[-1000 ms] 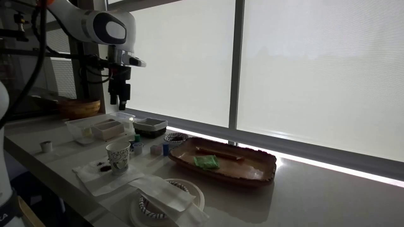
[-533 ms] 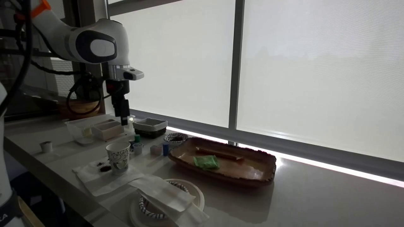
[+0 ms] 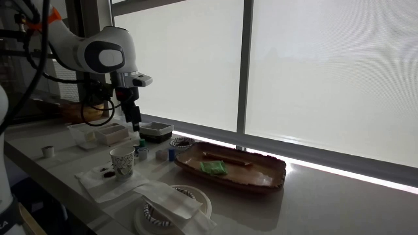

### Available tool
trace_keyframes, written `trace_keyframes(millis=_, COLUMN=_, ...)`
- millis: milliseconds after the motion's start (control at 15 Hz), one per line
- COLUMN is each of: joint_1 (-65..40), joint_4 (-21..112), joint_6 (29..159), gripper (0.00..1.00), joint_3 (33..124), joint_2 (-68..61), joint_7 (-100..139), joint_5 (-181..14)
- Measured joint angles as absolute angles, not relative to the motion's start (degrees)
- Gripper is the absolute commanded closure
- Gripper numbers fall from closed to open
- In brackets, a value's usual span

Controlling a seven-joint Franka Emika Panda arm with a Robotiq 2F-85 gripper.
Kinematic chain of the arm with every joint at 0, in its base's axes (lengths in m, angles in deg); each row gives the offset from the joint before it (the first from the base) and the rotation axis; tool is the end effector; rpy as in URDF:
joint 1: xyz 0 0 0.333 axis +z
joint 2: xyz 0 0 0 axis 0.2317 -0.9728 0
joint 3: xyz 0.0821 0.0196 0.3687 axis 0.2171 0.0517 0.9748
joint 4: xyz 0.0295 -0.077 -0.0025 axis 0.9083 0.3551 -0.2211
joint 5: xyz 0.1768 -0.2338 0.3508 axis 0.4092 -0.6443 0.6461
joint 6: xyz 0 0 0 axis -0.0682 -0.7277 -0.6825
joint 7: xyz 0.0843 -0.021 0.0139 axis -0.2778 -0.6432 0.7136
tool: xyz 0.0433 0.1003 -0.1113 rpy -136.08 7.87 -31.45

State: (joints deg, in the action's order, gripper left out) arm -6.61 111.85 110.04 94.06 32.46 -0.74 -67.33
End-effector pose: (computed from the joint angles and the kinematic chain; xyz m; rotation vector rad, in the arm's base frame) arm 0.4052 0.1284 0.2934 -2.9680 0.4530 -0.2425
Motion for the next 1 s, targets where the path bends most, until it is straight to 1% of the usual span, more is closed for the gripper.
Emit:
trace_keyframes(millis=333, joint_1=-9.3, joint_4=111.5, joint_6=103.7, gripper=0.0, joint_3=94.0, joint_2=32.4, joint_7=-1.1, joint_5=-73.6)
trace_keyframes(millis=600, joint_1=-9.7, joint_4=111.3, joint_6=103.7, gripper=0.0, joint_3=94.1, joint_2=32.4, joint_7=-0.5, joint_5=-74.5)
trace_keyframes(millis=1000, joint_1=-8.1, joint_4=110.9, joint_6=103.7, gripper=0.0, joint_3=95.5, joint_2=32.3, joint_7=8.1, joint_5=-82.4)
